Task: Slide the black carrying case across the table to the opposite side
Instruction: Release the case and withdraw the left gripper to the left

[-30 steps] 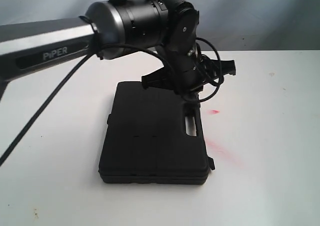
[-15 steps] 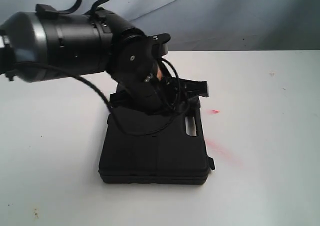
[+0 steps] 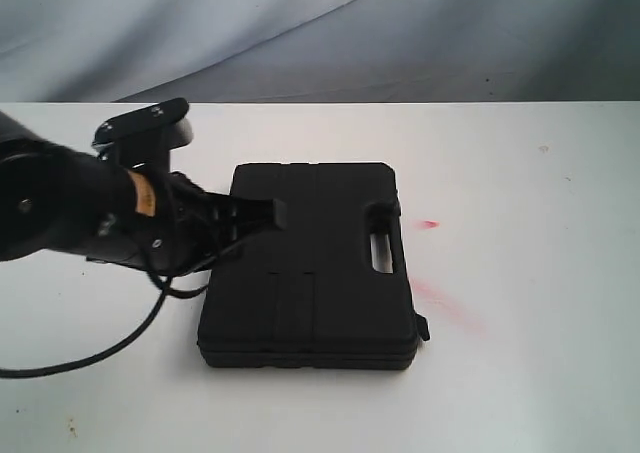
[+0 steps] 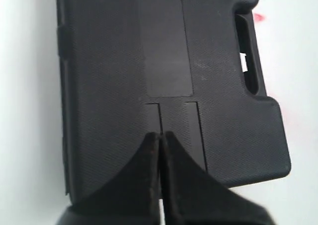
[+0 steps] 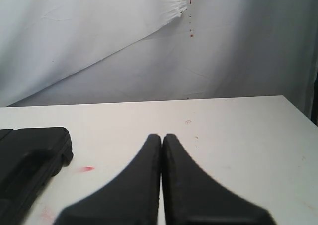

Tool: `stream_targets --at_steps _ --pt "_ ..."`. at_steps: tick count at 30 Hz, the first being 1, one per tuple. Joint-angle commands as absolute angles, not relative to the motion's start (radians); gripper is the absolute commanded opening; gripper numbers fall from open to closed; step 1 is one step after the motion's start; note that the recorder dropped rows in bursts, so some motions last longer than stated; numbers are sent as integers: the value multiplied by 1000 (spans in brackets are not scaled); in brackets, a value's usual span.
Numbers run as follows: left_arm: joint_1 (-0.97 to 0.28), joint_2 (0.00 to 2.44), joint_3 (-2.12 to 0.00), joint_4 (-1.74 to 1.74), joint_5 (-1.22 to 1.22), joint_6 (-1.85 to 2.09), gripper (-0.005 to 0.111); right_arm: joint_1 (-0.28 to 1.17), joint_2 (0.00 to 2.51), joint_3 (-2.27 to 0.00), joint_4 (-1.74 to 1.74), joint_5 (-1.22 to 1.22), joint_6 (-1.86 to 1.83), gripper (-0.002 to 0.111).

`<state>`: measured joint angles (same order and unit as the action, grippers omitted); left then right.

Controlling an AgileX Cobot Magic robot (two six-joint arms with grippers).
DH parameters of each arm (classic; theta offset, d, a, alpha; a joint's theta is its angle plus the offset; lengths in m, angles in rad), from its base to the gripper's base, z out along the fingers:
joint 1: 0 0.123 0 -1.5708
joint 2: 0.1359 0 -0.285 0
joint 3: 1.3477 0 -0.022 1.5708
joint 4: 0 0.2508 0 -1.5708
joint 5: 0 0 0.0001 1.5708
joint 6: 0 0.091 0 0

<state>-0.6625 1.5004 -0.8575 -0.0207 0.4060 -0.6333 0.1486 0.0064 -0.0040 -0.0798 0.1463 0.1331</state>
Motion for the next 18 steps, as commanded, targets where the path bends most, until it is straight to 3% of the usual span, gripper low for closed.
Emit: stream_targets --at_steps 1,18 --pt "-611 1387 -744 -41 308 -550 0 139 0 0 -89 143 131 0" --pt "-426 1008 -394 -120 147 -248 0 137 0 0 -89 143 131 0"
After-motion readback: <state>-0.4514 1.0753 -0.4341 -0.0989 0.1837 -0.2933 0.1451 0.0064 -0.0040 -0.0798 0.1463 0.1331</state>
